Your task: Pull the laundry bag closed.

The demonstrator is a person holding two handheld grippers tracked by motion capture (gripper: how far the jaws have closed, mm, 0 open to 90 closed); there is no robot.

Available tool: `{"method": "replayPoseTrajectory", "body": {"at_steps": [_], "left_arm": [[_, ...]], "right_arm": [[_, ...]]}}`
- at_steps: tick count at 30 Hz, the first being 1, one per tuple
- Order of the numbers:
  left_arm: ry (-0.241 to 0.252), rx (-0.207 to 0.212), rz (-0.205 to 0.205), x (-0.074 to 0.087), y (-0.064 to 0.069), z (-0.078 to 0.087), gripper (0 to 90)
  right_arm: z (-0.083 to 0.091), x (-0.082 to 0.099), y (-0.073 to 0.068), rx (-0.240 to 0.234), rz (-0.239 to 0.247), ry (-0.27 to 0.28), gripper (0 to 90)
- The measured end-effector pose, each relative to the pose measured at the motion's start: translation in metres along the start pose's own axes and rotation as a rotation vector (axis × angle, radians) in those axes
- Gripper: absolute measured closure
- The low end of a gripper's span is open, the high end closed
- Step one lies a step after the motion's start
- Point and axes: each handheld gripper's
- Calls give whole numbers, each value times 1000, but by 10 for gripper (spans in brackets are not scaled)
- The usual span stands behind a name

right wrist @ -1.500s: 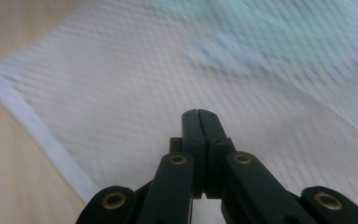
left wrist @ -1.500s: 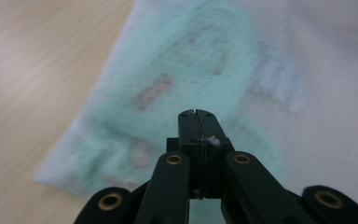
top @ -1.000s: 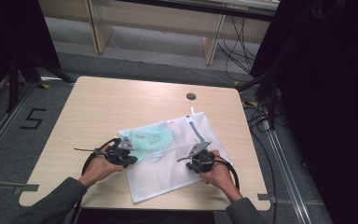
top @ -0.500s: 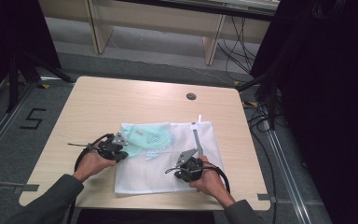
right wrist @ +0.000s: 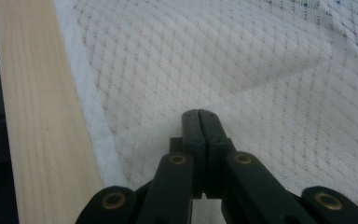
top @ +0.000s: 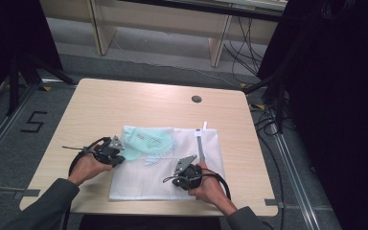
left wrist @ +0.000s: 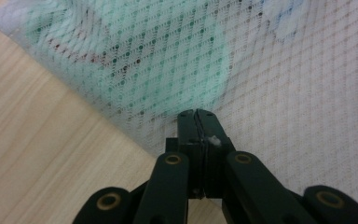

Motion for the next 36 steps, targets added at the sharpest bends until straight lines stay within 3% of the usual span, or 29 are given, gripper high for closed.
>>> {"method": "replayPoseTrajectory", "body": {"at_steps": [5,7,11,12,14,18,21,23,24,25,27,28,31,32,34,35,36], "left_arm": [[38,-14,0,-5,3,7,882],[66,1,4,-7,7,10,865],[152,51,54,-10,15,14,733],[173,76,84,-10,18,14,703],[190,94,96,-11,23,15,631],[178,112,82,-13,33,15,513],[177,122,76,-15,40,14,483],[186,131,75,-17,45,14,450],[189,123,73,-17,49,14,434],[197,130,71,-18,52,15,416],[204,126,73,-20,57,16,399],[211,131,69,-20,59,17,389],[209,126,62,-21,64,17,356],[203,132,66,-21,66,17,350],[197,129,42,-22,66,16,348],[196,134,66,-22,68,15,345],[193,126,65,-22,68,15,340]], "right_arm": [[-1,-2,-2,-12,8,0,900],[3,-1,1,-13,-11,15,873],[21,6,4,22,-27,57,798],[26,9,5,16,-24,64,761],[34,17,6,18,-39,58,689],[47,41,9,18,-71,32,595],[56,58,14,29,-58,55,563],[64,66,13,44,-128,68,546],[66,70,17,44,-96,79,545],[69,75,16,51,-133,79,539],[70,79,15,45,-160,63,529],[71,81,16,35,-146,55,525],[67,83,16,21,-171,56,514],[66,83,19,14,-137,59,511],[64,83,17,-1,-147,56,507],[64,83,18,-4,-141,42,500],[62,82,19,-10,-111,34,496]]}}
Point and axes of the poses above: each handheld gripper's, and its own axes: z roughly backward along the jaws, x roughly out of its underside, y roughly to its right, and after that the axes turned 3 degrees about -z, right-handed
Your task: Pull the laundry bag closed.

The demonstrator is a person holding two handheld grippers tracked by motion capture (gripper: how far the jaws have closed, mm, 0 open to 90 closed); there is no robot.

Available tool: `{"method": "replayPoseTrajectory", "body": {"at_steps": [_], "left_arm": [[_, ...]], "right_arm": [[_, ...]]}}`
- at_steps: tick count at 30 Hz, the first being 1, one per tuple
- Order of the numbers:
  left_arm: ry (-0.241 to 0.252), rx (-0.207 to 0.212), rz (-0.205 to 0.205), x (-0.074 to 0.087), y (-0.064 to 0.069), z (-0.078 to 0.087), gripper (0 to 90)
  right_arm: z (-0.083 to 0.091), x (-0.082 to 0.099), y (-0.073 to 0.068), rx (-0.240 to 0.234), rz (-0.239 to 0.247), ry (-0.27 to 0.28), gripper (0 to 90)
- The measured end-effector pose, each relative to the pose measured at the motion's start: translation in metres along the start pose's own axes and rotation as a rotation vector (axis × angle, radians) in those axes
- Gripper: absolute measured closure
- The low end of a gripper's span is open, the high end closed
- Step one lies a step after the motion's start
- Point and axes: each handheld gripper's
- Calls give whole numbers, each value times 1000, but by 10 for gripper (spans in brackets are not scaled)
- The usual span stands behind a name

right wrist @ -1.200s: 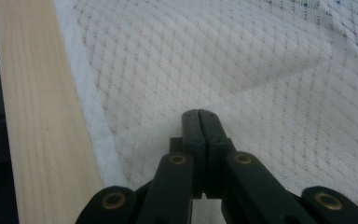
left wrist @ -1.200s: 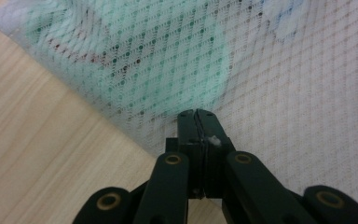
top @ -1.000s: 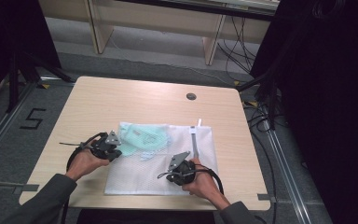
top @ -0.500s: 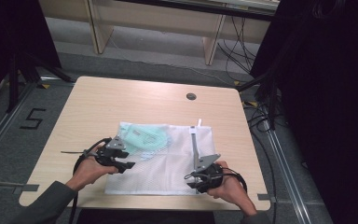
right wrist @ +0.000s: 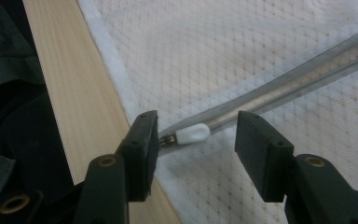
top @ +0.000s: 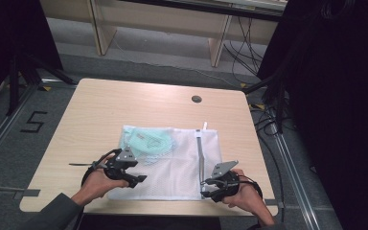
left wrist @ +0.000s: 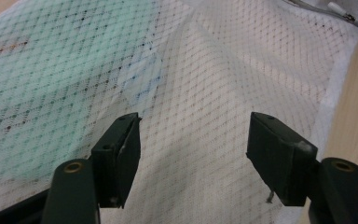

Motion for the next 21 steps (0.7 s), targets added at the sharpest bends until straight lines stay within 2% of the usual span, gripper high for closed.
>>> {"method": "replayPoseTrajectory", "body": {"at_steps": [1,2,3,4,6,7,9,10,11,12,14,18,19,20,21], "left_arm": [[-3,0,-7,0,0,0,335],[-7,-2,-28,-1,-1,0,333],[-3,8,-24,-1,0,0,333],[0,8,-1,-1,1,-1,333],[-6,5,-8,-1,0,-2,332],[-7,6,-21,-1,0,-1,330],[-8,5,-11,-1,0,-2,330],[-10,7,-4,-1,0,-3,328],[-13,14,-6,0,0,-3,325],[-12,13,-2,0,1,-3,321],[-14,17,-19,-1,0,-4,319],[-19,16,-21,-1,0,-4,316],[-21,10,-19,-1,0,-4,316],[-26,19,-30,-1,-1,-4,316],[-21,15,-2,0,0,-4,316]], "right_arm": [[-2,1,-2,-4,-29,1,496],[-2,0,-1,-7,-14,-13,492],[-3,0,-1,-14,-13,-13,491],[-4,-1,0,-22,-4,-13,490],[-5,-2,0,-44,-20,-12,486],[-7,-3,-1,-58,-15,-9,486],[-9,-5,0,-72,13,-11,493],[-10,-5,-1,-71,2,-18,494],[-12,-5,1,-78,25,-16,493],[-11,-5,0,-72,2,-32,494],[-11,-4,0,-76,4,-29,503],[-9,-3,1,-84,19,-27,538],[-10,-3,2,-86,38,-25,551],[-9,-3,0,-88,21,-24,566],[-8,-2,1,-89,22,-23,584]]}}
Point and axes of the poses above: each handheld gripper's, and its own axes: z roughly backward along the jaws, x roughly out of its underside, y roughly to its right, and after that the axes turned 3 degrees about -z, right-handed
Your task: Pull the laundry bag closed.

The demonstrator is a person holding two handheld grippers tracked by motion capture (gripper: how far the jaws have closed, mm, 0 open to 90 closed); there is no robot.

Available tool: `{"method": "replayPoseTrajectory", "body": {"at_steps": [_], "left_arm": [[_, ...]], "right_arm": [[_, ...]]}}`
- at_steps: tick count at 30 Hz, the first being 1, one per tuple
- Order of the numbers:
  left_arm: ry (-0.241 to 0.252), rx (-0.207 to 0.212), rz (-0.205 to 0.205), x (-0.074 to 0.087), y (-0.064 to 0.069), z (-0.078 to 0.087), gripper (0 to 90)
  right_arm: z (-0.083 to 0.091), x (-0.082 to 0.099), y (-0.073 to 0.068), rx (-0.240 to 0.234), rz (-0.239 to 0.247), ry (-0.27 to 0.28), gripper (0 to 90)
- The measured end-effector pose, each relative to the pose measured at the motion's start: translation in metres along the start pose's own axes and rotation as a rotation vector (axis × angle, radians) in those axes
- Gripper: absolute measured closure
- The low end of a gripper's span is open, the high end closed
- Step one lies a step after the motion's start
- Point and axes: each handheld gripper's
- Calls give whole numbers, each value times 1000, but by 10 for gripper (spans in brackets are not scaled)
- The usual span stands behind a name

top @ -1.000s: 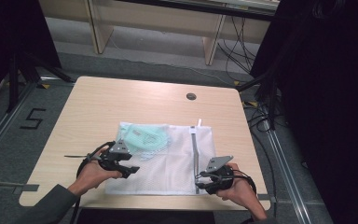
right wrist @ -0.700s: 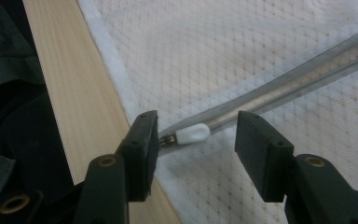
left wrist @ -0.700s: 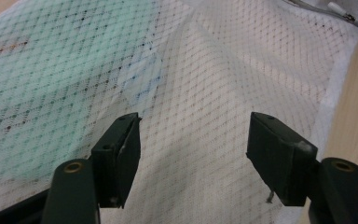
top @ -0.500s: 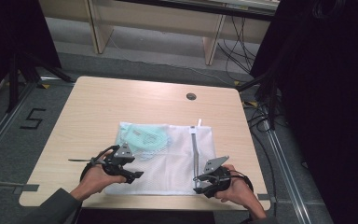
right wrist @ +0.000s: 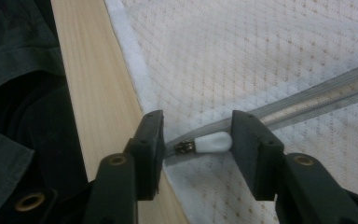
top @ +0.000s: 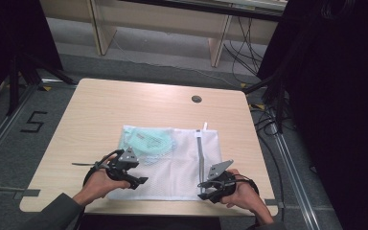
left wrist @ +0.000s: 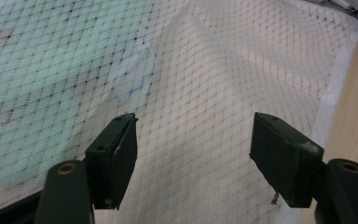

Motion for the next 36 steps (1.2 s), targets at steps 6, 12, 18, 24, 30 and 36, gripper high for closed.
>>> {"method": "replayPoseTrajectory", "body": {"at_steps": [6,12,18,24,30,36], "left_arm": [[0,-6,6,1,-2,1,311],[0,-1,6,1,-2,0,309],[-6,-6,-12,0,-3,0,308],[-5,-6,-9,1,-3,0,306],[-9,-1,-1,0,0,-2,305],[4,43,-48,-5,15,-10,304]], "right_arm": [[4,2,0,-10,10,-4,669],[4,4,-4,-34,-4,-9,711],[7,3,-4,-43,-2,-20,778],[8,4,-5,-44,2,-28,833],[8,3,-6,-41,11,-32,865],[13,-1,-7,-33,0,-22,865]]}}
Point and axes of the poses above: each handheld gripper's, and its own axes: z roughly backward along the jaws, x roughly out of its underside, y roughly to its right, and after that the axes turned 3 degrees about -z, right-handed
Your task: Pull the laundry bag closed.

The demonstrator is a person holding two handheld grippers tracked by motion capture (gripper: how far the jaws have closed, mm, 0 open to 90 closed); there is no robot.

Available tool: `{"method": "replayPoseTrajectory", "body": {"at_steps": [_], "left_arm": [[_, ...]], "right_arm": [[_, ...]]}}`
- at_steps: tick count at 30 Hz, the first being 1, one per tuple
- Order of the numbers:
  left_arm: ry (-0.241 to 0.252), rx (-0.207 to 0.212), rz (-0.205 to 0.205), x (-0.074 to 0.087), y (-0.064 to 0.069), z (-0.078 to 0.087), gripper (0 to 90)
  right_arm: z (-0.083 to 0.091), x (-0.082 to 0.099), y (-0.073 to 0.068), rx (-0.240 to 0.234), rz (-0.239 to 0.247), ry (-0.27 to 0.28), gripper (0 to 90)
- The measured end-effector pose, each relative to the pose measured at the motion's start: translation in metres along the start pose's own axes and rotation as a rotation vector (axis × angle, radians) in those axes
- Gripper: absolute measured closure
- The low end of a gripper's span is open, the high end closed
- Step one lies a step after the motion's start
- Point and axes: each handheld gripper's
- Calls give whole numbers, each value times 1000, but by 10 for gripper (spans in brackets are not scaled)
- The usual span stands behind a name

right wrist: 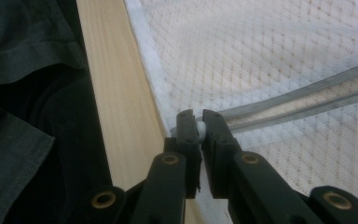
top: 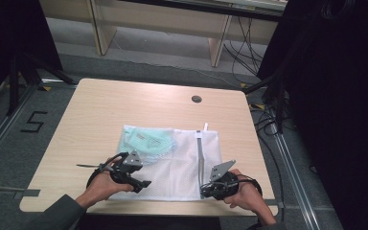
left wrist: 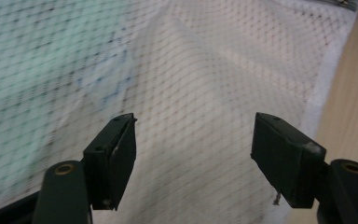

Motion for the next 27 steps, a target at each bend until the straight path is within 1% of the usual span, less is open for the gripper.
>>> {"method": "replayPoseTrajectory", "body": {"at_steps": [1,2,3,4,5,6,7,8,10,12,14,15,16,17,18,20,21,22,23,25,26,27], "left_arm": [[28,20,-6,-4,3,-3,304],[59,23,10,-7,7,-6,308],[71,38,-6,-11,9,-10,307],[96,52,-3,-14,16,-15,307],[92,61,-44,-16,20,-18,308],[95,70,-64,-18,25,-22,309],[104,88,-65,-19,32,-27,309],[117,102,-82,-21,37,-32,309],[121,111,-123,-25,47,-38,309],[139,108,-149,-28,52,-44,311],[152,124,-153,-31,57,-51,317],[140,132,-163,-32,60,-54,324],[148,139,-160,-33,64,-58,326],[144,142,-171,-34,66,-60,340],[148,152,-172,-35,70,-63,362],[144,154,-190,-38,75,-67,412],[157,158,-190,-40,79,-71,423],[160,168,-203,-42,80,-73,439],[172,177,-197,-44,82,-76,462],[177,164,-216,-46,85,-82,472],[175,160,-214,-47,87,-84,481],[178,161,-215,-47,88,-85,487]], "right_arm": [[0,-1,3,9,46,15,866],[1,0,2,14,22,14,866],[2,0,3,16,24,11,866],[2,-1,5,20,45,22,866],[4,-1,4,30,20,12,865],[4,-1,4,26,8,20,866],[4,-1,4,26,4,27,866],[6,-2,4,26,5,23,866],[6,-2,4,29,3,26,866],[6,-3,3,33,-2,32,866],[8,-4,3,41,4,30,866],[8,-4,3,38,2,32,865],[9,-4,4,38,-3,32,866],[8,-4,5,34,12,46,865],[9,-4,5,42,4,44,866],[8,-5,6,39,5,51,866],[8,-5,4,41,-16,47,866],[8,-5,4,39,-17,48,866],[8,-6,6,40,-2,50,866],[9,-6,6,37,-8,49,866],[8,-6,6,41,-9,57,866],[9,-6,5,43,-29,51,866]]}}
Point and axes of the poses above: each handheld gripper's, and its own axes: z roughly backward along the jaws, x roughly out of its underside, y roughly to its right, and after that the axes turned 3 degrees about -z, right-handed
